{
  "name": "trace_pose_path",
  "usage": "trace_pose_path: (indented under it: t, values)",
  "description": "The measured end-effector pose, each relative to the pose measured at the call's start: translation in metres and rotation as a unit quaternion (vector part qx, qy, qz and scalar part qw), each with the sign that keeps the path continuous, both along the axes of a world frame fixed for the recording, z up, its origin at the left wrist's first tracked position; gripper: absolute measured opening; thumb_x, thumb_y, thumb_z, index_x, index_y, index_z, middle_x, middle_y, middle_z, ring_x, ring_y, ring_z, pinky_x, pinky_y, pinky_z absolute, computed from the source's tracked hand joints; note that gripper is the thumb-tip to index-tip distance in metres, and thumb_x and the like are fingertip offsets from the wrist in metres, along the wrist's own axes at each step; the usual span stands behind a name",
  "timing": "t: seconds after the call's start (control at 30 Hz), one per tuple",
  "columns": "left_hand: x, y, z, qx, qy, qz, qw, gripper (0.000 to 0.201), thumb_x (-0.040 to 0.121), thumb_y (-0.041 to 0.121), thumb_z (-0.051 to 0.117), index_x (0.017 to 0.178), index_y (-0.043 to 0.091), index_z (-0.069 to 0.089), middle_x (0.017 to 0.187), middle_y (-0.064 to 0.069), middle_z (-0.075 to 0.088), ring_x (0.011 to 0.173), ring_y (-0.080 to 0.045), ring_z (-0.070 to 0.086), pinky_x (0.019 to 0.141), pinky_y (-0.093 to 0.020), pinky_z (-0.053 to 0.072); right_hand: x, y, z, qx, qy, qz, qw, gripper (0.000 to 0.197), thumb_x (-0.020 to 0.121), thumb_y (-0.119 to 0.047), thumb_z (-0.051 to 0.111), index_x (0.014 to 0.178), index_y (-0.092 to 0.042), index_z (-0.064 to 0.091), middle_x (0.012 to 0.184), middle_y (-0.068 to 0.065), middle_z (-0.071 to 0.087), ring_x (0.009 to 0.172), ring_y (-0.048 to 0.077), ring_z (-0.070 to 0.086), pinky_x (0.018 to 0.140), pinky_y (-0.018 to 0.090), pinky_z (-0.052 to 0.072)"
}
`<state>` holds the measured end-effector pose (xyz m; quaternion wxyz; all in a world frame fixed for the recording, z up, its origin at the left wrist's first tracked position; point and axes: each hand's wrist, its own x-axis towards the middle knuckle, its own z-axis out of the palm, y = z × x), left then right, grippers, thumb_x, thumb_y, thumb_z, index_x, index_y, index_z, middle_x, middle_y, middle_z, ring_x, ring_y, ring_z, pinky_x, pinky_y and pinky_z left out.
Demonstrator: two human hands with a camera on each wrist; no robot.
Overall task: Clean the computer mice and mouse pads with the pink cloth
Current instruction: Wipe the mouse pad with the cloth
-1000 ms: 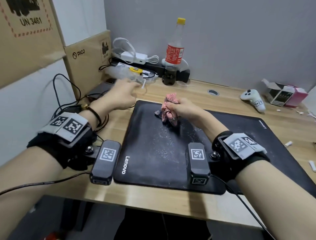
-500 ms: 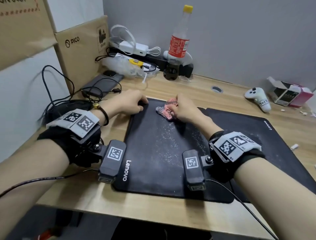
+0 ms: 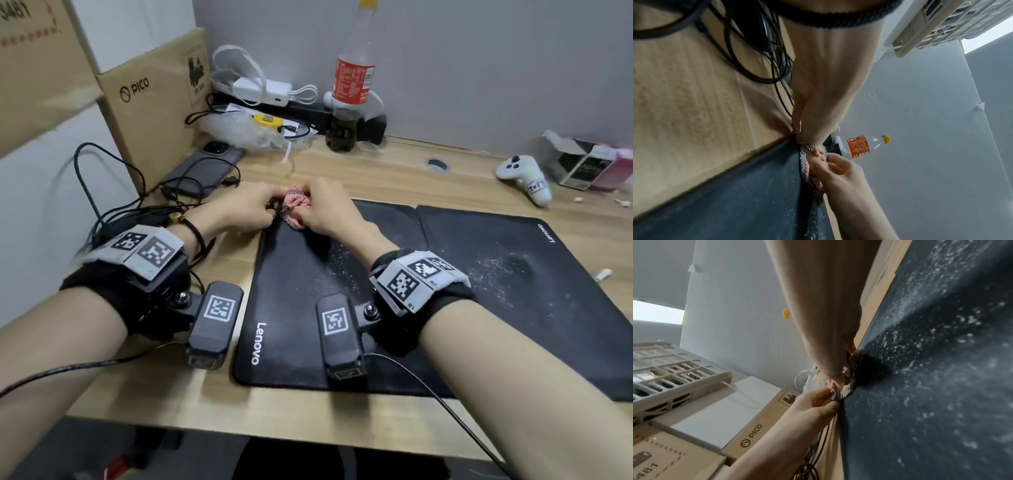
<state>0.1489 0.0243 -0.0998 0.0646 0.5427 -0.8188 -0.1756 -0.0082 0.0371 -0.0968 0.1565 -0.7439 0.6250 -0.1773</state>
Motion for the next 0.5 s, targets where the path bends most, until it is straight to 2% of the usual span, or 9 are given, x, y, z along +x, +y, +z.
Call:
trace_pose_path:
  t: [0.07,0.13,0.2,0.3,0.4,0.5]
  values:
    - [-0.001,0.001,-0.001,-0.011,0.0,-0.008,1.0,0.056,0.072,0.011,0.044,0.124,0.027,0.059,0.111,-0.007,0.069,0.104,-0.028,0.062,0.089,-0.037,0.051,-0.003,0.007,-0.002,-0.003,-0.006,-0.005,1.0,0.01,0.08,-0.014,0.062,0.07,-0.013,0.059,0.076,0.008,0.06,0.082,0.035,0.06,0.061,0.029,0.034]
    - [-0.003,0.001,-0.002,-0.022,-0.003,-0.004,1.0,0.049,0.078,0.006,0.049,0.124,0.018,0.061,0.116,-0.01,0.067,0.108,-0.03,0.059,0.092,-0.033,0.047,-0.016,0.012,-0.007,-0.014,0.001,-0.015,1.0,0.004,0.079,-0.012,0.061,0.08,-0.009,0.063,0.086,0.014,0.065,0.087,0.037,0.06,0.064,0.03,0.038]
    - [-0.004,0.004,-0.003,-0.03,0.0,0.003,1.0,0.044,0.082,0.008,0.05,0.124,0.011,0.06,0.119,-0.013,0.065,0.112,-0.032,0.057,0.094,-0.032,0.045,-0.041,0.017,-0.007,-0.017,0.007,-0.045,0.999,0.007,0.08,-0.012,0.06,0.084,-0.009,0.065,0.092,0.017,0.068,0.091,0.038,0.061,0.067,0.032,0.042]
    - [-0.004,0.01,-0.005,-0.008,-0.007,0.003,1.0,0.054,0.074,0.021,0.038,0.123,0.011,0.057,0.119,-0.013,0.062,0.11,-0.032,0.055,0.095,-0.04,0.046,-0.088,0.035,-0.001,-0.025,0.009,-0.109,0.994,0.021,0.082,-0.014,0.06,0.099,-0.013,0.072,0.101,0.016,0.071,0.098,0.035,0.063,0.074,0.031,0.044]
    - [-0.012,0.02,-0.008,-0.006,-0.04,0.003,0.999,0.049,0.085,0.002,0.039,0.133,-0.002,0.047,0.139,-0.018,0.044,0.124,-0.035,0.046,0.1,-0.042,0.04,-0.117,0.05,-0.002,-0.023,0.003,-0.164,0.986,0.019,0.085,-0.013,0.061,0.1,-0.012,0.072,0.101,0.018,0.069,0.099,0.037,0.06,0.071,0.028,0.035]
    - [-0.016,0.032,-0.013,-0.016,-0.056,0.013,0.998,0.046,0.084,-0.008,0.037,0.129,-0.007,0.043,0.142,-0.024,0.038,0.128,-0.036,0.042,0.102,-0.045,0.037,-0.103,0.05,-0.006,-0.037,0.034,-0.17,0.984,0.02,0.086,-0.01,0.053,0.098,-0.008,0.07,0.1,0.02,0.065,0.101,0.042,0.057,0.072,0.034,0.039]
